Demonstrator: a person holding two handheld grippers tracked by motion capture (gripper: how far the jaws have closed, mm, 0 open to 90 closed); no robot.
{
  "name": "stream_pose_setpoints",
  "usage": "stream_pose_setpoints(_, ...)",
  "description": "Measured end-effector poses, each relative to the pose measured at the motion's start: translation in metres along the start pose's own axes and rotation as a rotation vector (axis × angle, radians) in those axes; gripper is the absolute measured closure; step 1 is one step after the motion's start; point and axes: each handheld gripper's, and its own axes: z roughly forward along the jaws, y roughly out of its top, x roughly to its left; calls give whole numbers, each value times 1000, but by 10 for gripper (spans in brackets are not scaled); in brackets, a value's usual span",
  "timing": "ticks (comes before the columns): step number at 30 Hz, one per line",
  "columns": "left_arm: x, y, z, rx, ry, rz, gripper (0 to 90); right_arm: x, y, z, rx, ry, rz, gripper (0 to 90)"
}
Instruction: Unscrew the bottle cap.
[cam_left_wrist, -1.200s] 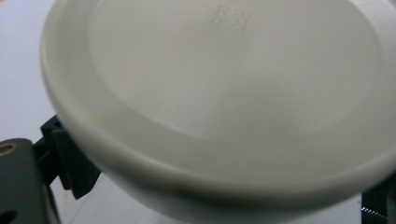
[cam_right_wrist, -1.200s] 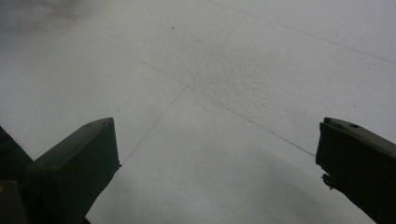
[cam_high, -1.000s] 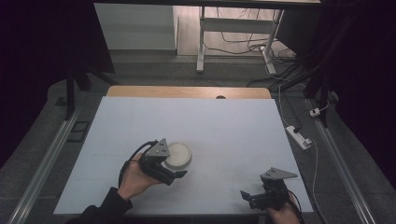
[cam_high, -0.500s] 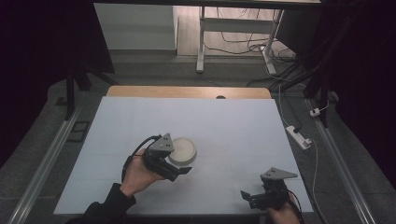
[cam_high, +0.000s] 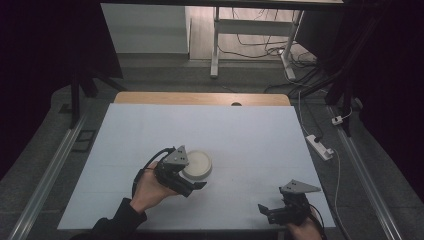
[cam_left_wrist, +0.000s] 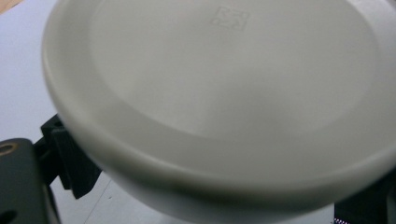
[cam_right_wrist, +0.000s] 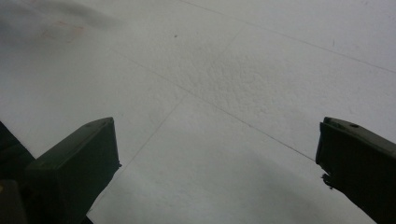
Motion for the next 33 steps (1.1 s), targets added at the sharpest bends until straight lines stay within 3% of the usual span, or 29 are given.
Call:
stream_pose_setpoints(13,-3,-1,1,8,1,17,72,9,9,-6,-79,38,6,0)
stream_pose_setpoints(22,-4,-3,3,8,-7,26,73,26,24,-7,-112,72,-63,0)
stream_pose_setpoints(26,-4,-3,3,8,-11,30,73,34,32,-6,-132,105,-111,0)
stream_pose_setpoints(33,-5,-2,3,6,-11,37,73,44,48,-6,-178,153,-151,0)
